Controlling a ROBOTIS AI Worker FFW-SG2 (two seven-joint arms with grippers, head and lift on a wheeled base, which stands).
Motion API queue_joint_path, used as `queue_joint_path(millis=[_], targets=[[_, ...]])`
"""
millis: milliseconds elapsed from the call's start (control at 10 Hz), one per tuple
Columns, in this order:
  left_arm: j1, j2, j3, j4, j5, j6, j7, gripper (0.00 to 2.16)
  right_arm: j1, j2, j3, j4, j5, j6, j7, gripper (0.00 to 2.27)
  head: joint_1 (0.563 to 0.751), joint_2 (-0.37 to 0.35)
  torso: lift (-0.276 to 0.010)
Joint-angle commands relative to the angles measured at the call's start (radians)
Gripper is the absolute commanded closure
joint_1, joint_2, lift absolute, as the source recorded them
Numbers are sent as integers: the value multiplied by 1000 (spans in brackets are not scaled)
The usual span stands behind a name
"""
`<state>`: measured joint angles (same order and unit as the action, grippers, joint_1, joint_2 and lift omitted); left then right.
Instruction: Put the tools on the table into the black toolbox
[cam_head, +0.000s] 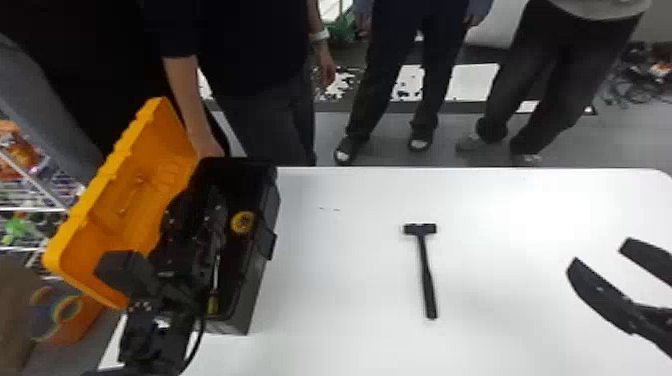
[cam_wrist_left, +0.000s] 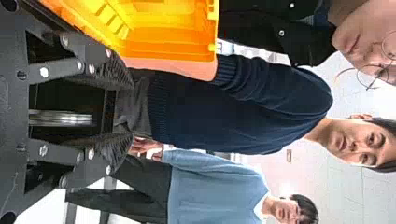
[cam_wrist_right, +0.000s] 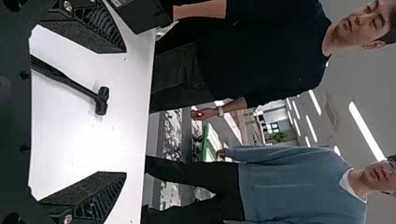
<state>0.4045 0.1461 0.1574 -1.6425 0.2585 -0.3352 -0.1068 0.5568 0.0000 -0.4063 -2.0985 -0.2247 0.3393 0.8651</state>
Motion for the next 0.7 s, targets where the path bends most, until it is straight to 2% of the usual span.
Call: queue_joint_path(millis=[0, 400, 600], targets=[[43, 0, 13, -71, 5, 46, 1, 9, 0, 1, -2, 12, -2, -6, 0, 76, 695, 128, -39], [211, -14, -2, -220, 13, 58, -1, 19, 0, 1, -5, 26, -4, -6, 0, 76, 695, 119, -39], [272, -19, -21, -246, 15, 31, -7, 22, 8, 1, -5, 40, -10, -15, 3, 76, 695, 96, -39]])
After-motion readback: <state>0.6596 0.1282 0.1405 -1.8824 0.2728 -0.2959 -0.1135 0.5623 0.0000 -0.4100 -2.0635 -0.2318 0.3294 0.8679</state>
